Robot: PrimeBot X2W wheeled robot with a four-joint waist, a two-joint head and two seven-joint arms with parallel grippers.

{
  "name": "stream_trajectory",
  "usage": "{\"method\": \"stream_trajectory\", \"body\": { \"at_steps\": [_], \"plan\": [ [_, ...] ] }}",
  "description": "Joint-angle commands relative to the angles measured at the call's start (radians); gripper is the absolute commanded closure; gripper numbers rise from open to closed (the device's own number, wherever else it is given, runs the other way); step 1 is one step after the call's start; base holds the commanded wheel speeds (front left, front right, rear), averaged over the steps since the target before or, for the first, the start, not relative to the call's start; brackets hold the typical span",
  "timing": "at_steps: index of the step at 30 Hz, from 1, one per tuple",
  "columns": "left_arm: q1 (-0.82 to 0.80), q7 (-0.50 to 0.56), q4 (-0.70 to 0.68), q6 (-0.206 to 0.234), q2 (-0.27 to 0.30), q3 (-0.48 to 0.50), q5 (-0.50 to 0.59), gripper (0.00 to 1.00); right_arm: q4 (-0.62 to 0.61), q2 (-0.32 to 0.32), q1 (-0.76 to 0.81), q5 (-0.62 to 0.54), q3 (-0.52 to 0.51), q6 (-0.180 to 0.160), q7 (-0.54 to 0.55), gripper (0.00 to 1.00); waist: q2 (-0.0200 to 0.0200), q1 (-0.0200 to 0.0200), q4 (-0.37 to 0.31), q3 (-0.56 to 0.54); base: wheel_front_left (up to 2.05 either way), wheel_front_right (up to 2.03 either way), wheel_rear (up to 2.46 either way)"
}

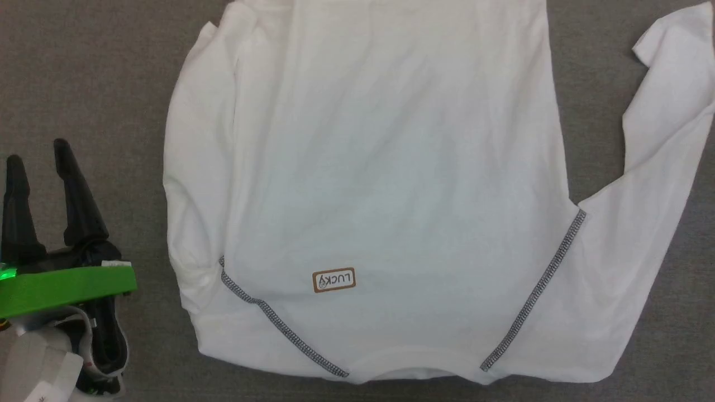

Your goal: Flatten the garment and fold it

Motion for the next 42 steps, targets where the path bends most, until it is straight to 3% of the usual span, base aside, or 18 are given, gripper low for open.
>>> {"method": "stream_trajectory", "body": {
  "at_steps": [1,11,22,23,24,35,42],
  "plan": [
    [-0.026,-0.003,0.004,-0.017,-0.01,0.006,0.014,0.0,0.027,-0.012,-0.037,-0.016,0.002,-0.001,0.014,0.0,0.0,-0.0002,0.039,0.132,0.0,0.0,0.0],
    [-0.068,-0.003,0.011,-0.091,-0.072,0.049,0.071,0.0,0.134,-0.061,-0.181,-0.079,0.083,-0.001,0.025,0.0,0.0,-0.0002,0.077,0.242,0.0,0.0,0.0],
    [-0.082,-0.004,0.026,-0.133,-0.111,0.081,0.106,0.0,0.236,-0.1,-0.249,-0.082,0.138,-0.001,0.059,0.0,0.0,-0.0002,0.088,0.281,0.0,0.0,0.0],
    [-0.081,-0.004,0.029,-0.136,-0.113,0.082,0.108,0.0,0.242,-0.102,-0.252,-0.076,0.14,-0.001,0.067,0.8,0.0,-0.0002,0.087,0.28,0.0,0.0,0.0],
    [-0.082,-0.004,0.031,-0.138,-0.115,0.084,0.11,0.0,0.246,-0.105,-0.254,-0.073,0.143,-0.001,0.069,1.0,0.0,-0.0002,0.086,0.277,0.0,0.0,0.0],
    [-0.078,-0.004,0.104,-0.161,-0.142,0.078,0.124,0.0,0.258,-0.151,-0.221,0.005,0.15,-0.001,-0.013,1.0,0.0,-0.0002,0.075,0.113,0.0,0.0,0.0],
    [-0.031,-0.004,0.148,-0.167,-0.151,0.094,0.133,0.0,0.109,-0.248,-0.061,0.182,0.255,-0.001,0.006,1.0,0.0,-0.0002,0.059,-0.063,0.0,0.0,0.0]
  ]
}}
